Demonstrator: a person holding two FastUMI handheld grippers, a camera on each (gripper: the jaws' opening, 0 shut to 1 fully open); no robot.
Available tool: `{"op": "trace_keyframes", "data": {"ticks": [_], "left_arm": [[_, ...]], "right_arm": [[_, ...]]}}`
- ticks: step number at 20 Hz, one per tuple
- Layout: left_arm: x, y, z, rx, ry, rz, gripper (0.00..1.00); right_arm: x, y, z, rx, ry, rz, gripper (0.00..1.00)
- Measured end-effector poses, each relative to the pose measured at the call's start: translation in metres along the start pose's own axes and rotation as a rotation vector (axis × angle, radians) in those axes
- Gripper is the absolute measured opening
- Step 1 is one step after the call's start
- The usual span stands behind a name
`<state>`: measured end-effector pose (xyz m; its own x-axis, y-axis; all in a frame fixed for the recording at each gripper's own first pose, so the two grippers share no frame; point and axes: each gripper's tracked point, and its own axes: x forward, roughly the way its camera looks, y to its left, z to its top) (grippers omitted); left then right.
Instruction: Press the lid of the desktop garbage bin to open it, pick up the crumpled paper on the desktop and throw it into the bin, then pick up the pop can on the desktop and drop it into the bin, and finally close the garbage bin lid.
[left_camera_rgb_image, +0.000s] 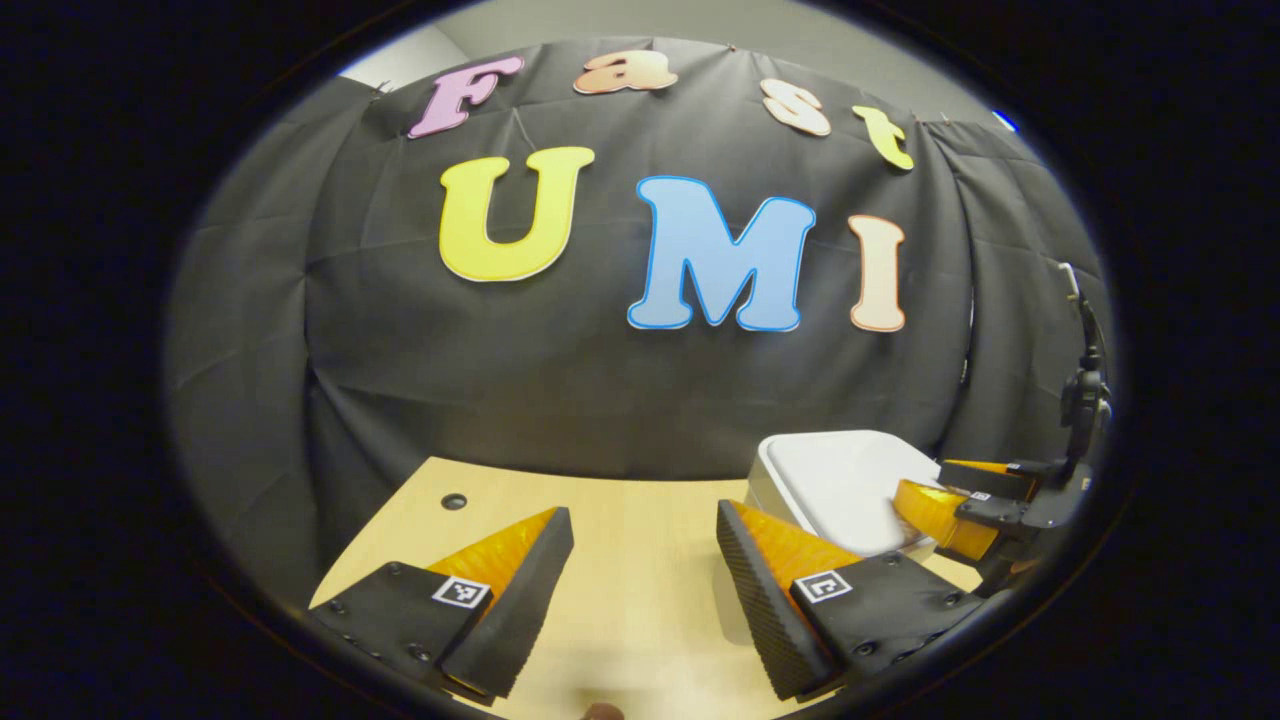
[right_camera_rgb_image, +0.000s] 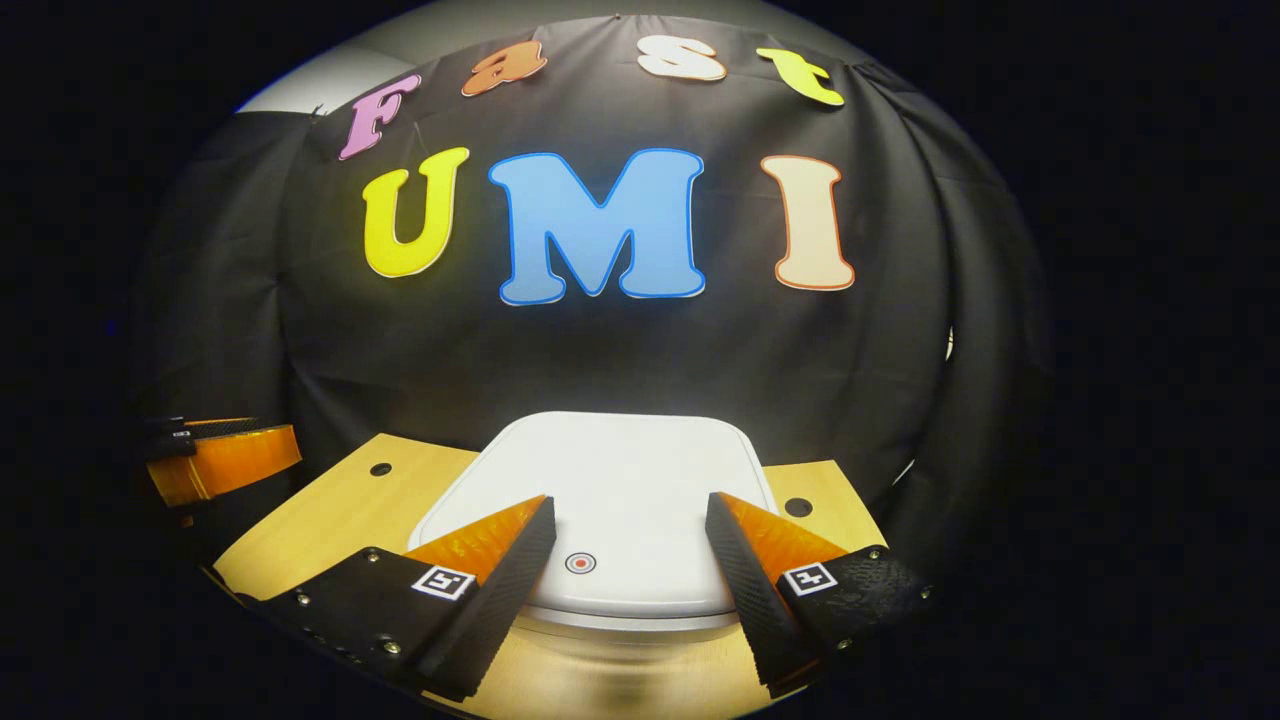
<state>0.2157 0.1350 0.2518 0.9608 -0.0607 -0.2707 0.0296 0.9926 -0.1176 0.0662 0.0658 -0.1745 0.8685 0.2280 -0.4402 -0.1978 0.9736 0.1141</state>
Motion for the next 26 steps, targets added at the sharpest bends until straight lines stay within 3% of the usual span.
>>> {"op": "trace_keyframes", "data": {"ticks": [15,26], "left_arm": [[0.001,-0.008,-0.010,0.001,0.018,-0.006,0.96],[0.004,-0.013,-0.011,0.012,0.016,-0.016,0.96]], "right_arm": [[0.000,0.000,-0.009,0.021,-0.126,-0.024,0.97],[-0.004,0.000,-0.011,0.015,-0.144,-0.020,0.97]]}}
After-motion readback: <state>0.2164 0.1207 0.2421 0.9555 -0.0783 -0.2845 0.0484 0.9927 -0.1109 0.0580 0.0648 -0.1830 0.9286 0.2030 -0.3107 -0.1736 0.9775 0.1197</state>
